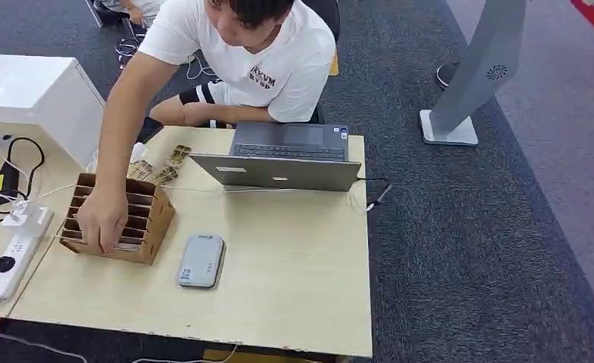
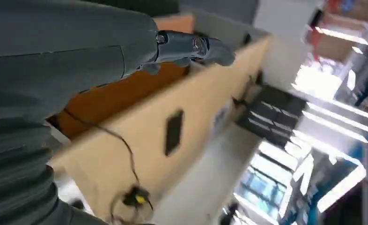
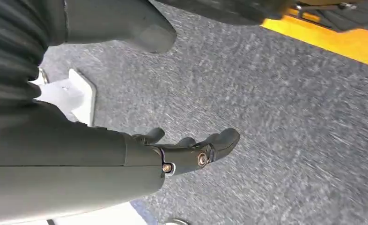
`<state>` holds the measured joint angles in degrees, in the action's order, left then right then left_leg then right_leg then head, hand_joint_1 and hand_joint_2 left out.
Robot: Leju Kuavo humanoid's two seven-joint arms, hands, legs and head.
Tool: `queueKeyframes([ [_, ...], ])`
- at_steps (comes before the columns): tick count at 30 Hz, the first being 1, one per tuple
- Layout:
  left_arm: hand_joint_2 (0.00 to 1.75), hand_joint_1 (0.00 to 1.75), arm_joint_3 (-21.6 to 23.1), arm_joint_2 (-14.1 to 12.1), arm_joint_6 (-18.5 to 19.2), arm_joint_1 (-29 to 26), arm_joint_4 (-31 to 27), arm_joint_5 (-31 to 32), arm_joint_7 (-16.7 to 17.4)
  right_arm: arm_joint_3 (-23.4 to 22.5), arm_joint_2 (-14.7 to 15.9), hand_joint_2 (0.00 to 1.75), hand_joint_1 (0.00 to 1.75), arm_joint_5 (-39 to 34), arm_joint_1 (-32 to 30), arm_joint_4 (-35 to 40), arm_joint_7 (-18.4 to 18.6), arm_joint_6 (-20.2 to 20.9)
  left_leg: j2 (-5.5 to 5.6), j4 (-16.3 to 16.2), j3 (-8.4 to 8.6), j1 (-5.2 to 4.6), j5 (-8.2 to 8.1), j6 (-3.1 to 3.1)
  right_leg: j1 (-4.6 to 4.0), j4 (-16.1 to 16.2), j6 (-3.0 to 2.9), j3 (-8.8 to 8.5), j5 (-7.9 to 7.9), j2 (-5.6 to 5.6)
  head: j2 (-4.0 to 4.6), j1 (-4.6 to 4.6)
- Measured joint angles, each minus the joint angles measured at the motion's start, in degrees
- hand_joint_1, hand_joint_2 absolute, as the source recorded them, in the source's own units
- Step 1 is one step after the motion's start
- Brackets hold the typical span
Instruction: Pass the card to the sensor for recognition and then transmit it.
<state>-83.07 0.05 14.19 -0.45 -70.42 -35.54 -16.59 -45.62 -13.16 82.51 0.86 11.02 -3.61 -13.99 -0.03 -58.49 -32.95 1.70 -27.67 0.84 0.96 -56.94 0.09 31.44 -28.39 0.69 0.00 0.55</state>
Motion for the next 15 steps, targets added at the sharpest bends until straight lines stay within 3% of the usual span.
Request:
queueKeyframes([
  [1, 0.00, 0.00, -0.77, 0.31, -1.39, -0.01, 2.52, 0.27, -0.22, 0.00, 0.00, 1.75, 0.00, 0.00, 0.05, -0.02, -0.20, -0.31, 0.01, 0.00, 0.00, -0.01, -0.02, -0.03, 0.01, 0.02, 0.00, -0.03, 0.00, -0.02, 0.02, 0.00],
  [4, 0.00, 0.00, -2.69, 1.98, -10.23, 0.28, 11.39, 3.30, -1.07, 0.07, 0.00, 1.75, 0.00, 0.35, 0.25, -0.11, 0.33, -0.11, 0.02, 0.00, 0.05, -0.15, -0.02, -0.06, 0.15, 0.04, 0.04, -0.07, 0.03, -0.04, 0.02, 0.00],
  [10, 0.00, 0.00, -3.15, 5.55, -18.39, 1.22, 30.54, 8.77, -3.96, 0.81, 0.04, 1.75, 0.00, 1.40, 0.85, -0.35, 4.09, 1.88, 0.10, -0.04, 0.08, -0.26, 0.05, -0.19, 0.27, 0.07, 0.18, -0.10, 0.12, -0.09, 0.00, 0.02],
  [11, 1.75, 0.00, -3.15, 6.07, -19.20, 1.54, 33.55, 8.98, -3.96, 1.09, 0.04, 1.75, 0.00, 1.81, 0.85, -0.37, 4.61, 2.12, 0.11, -0.04, 0.07, -0.26, 0.05, -0.19, 0.28, 0.06, 0.20, -0.10, 0.13, -0.09, 0.02, -0.02],
  [15, 1.75, 0.00, -3.13, 7.28, -21.83, 2.27, 41.03, 10.41, -3.12, 1.55, 0.13, 1.75, 0.00, 2.21, 0.92, -0.39, 5.49, 2.45, 0.12, -0.04, 0.11, -0.27, 0.05, -0.19, 0.28, 0.06, 0.20, -0.10, 0.14, -0.09, 0.00, 0.06],
])
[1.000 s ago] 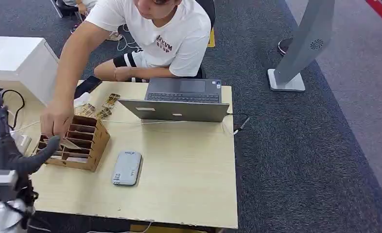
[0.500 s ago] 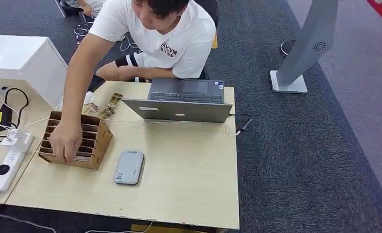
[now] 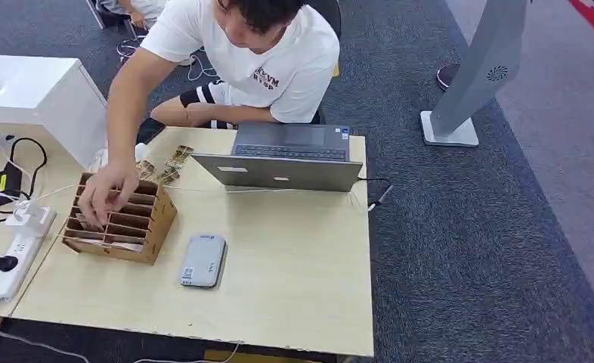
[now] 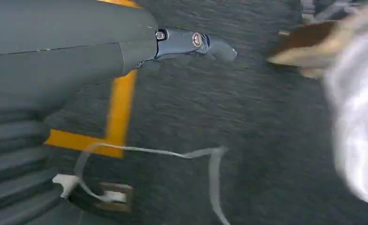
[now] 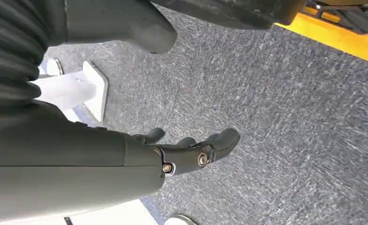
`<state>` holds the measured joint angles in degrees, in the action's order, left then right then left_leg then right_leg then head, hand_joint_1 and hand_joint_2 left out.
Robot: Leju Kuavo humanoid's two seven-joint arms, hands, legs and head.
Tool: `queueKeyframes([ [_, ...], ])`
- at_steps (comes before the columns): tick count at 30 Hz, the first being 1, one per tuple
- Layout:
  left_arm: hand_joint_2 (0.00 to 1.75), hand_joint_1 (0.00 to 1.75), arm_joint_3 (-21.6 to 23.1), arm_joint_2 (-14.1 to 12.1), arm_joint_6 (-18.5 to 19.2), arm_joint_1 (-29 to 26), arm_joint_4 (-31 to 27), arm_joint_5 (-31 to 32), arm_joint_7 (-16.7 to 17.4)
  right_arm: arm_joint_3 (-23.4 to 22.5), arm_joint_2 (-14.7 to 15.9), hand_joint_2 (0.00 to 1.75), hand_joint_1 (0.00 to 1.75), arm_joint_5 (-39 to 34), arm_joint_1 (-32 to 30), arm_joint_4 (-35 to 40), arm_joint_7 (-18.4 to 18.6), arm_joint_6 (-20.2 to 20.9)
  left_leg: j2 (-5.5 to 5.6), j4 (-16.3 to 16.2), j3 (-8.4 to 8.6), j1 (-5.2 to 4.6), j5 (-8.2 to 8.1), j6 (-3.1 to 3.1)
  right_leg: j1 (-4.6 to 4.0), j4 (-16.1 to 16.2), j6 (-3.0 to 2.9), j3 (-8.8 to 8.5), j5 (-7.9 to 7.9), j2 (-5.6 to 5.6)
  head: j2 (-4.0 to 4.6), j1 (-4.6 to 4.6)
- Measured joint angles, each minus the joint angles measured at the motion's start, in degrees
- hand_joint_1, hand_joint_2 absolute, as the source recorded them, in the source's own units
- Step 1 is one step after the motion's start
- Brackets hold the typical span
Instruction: Pass the card to the sensor for recognition and then transmit it.
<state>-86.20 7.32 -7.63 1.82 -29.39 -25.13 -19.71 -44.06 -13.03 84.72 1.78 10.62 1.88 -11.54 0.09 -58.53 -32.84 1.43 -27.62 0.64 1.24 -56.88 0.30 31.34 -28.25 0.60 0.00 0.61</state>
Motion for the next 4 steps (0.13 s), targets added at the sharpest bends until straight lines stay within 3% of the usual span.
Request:
queueKeyframes([
  [4, 1.75, 0.00, 2.30, 0.77, -2.42, 0.36, 5.79, 2.10, 2.62, 1.12, 0.18, 1.75, 0.00, -2.74, 0.04, 0.20, 0.46, 0.04, 0.00, 0.00, 0.02, 0.00, 0.00, 0.00, 0.00, -0.01, 0.00, 0.00, 0.00, 0.00, 0.02, -0.06],
])
